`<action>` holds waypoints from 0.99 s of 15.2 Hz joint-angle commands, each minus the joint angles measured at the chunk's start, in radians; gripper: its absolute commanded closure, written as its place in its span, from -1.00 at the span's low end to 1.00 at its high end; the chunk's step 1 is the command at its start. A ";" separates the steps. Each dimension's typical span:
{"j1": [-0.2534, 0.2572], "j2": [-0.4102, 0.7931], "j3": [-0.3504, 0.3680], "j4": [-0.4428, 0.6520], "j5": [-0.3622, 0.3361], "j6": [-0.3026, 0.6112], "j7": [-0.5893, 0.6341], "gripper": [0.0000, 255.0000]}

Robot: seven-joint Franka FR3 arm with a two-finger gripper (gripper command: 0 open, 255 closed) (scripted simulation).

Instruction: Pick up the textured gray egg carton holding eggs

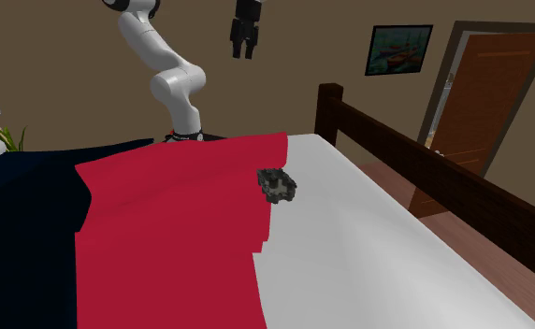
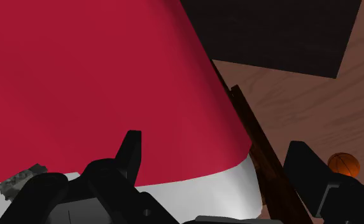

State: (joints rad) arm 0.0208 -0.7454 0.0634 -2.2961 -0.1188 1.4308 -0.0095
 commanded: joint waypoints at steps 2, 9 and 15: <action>-0.002 0.012 -0.020 -0.007 -0.019 0.019 -0.033 -1.00; -0.019 0.135 -0.159 -0.014 -0.134 0.164 -0.251 -1.00; -0.029 0.293 -0.266 0.035 -0.199 0.294 -0.427 -1.00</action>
State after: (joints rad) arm -0.0086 -0.4825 -0.1872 -2.2698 -0.3096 1.6993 -0.4086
